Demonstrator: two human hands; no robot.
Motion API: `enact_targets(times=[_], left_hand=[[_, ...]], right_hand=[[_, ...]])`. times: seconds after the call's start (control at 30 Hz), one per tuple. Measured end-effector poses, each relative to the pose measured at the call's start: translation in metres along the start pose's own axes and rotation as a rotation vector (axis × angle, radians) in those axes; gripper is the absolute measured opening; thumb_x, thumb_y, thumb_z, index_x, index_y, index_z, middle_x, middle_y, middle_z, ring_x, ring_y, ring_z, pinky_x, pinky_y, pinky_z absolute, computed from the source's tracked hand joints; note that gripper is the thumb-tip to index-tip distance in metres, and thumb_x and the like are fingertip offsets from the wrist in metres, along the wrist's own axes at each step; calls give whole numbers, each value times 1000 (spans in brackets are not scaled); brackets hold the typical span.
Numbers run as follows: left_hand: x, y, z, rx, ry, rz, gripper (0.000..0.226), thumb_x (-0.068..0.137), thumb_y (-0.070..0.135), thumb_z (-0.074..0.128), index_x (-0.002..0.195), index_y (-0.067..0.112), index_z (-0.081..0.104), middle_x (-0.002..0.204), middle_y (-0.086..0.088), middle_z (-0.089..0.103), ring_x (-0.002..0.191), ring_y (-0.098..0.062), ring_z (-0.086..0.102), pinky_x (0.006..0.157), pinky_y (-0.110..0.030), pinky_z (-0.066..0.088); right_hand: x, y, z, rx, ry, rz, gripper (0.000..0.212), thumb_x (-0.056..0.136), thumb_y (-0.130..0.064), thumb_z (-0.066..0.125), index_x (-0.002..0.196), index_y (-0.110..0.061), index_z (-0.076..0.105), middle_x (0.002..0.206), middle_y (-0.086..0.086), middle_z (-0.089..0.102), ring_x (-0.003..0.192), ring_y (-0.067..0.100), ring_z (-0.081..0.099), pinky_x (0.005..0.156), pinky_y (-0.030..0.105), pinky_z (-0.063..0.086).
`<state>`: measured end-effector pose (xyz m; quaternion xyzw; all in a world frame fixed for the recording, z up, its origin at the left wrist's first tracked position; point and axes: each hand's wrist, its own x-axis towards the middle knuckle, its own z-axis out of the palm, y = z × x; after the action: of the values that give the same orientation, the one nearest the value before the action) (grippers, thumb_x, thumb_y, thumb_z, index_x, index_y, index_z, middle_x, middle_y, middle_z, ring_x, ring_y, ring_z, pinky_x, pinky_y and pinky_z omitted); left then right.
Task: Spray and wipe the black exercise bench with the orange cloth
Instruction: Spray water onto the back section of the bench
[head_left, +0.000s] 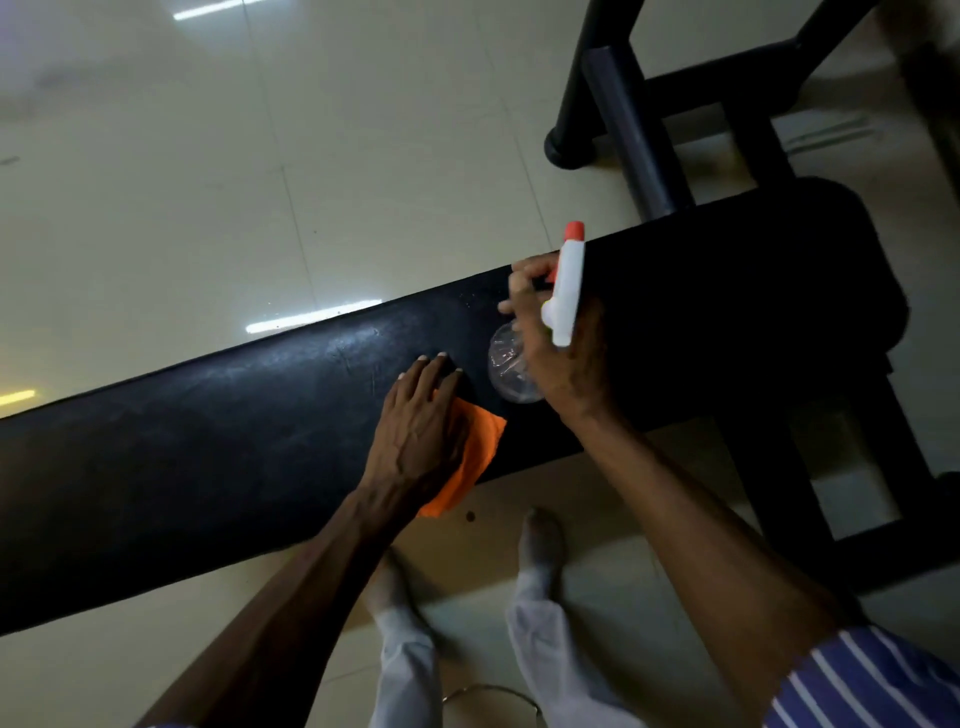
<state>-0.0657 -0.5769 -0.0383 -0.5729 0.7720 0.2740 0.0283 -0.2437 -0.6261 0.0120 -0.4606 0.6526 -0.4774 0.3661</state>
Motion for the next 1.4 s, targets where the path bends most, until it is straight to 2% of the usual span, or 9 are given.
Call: enact_targets(times=[0.07,0.17,0.3,0.5,0.63,0.83,0.97,1.1,1.4], left_hand=[[-1,4,0,-24,20,-15,55,102,25,53,155,15,41,167,-8,31,159,-31,20,130,-47,19],[-1,15,-1,-72,78,-11,56,102,25,56,155,12,43,165,-11,35,158,-34,23,128,-49,23],[7,29,0,-54,79,-64,74,99,45,61,161,15,33,172,-9,22,162,-31,12,130,-46,18],[8,29,7,-7,56,-117,83,98,56,58,164,18,25,175,-7,14,163,-29,6,129,-45,15],[8,31,8,-7,45,-136,84,99,57,56,165,19,20,176,-6,9,163,-28,3,130,-45,13],[10,39,7,-11,40,-141,84,101,52,57,166,18,17,176,-8,7,163,-28,2,132,-44,11],[19,44,13,11,15,-94,82,102,51,55,166,17,16,176,-8,7,163,-29,2,132,-44,10],[30,62,24,21,7,-30,80,103,53,51,166,17,16,176,-9,8,163,-31,2,132,-45,11],[63,113,51,49,24,95,83,101,53,54,167,19,15,176,-9,8,163,-31,2,130,-46,9]], right_hand=[[13,-5,-15,112,13,87,10,100,-42,65,95,-33,62,75,-9,72,54,15,70,56,32,57],[25,-6,-40,122,-154,197,18,99,-57,61,116,-51,65,84,-2,75,43,21,66,39,25,45],[12,8,-67,-44,-467,436,60,97,-63,62,153,-46,46,89,4,79,58,32,78,35,23,43],[-21,17,-78,-292,-684,440,53,98,-66,57,148,-52,44,62,-1,71,47,26,73,38,25,47],[-30,20,-81,-422,-617,371,56,99,-69,54,151,-47,48,58,9,70,40,20,68,43,20,48],[-35,19,-99,-353,-483,412,58,96,-68,60,145,-37,58,55,0,68,38,23,67,41,25,49],[-35,21,-118,-339,-465,405,56,100,-63,58,152,-45,48,62,-5,73,38,20,63,46,28,53],[-35,21,-138,-418,-401,398,49,104,-54,58,151,-41,53,44,-2,59,33,12,57,41,18,47],[-35,31,-190,-380,-343,442,53,104,-61,54,153,-46,46,70,-1,74,42,18,61,52,35,59]])
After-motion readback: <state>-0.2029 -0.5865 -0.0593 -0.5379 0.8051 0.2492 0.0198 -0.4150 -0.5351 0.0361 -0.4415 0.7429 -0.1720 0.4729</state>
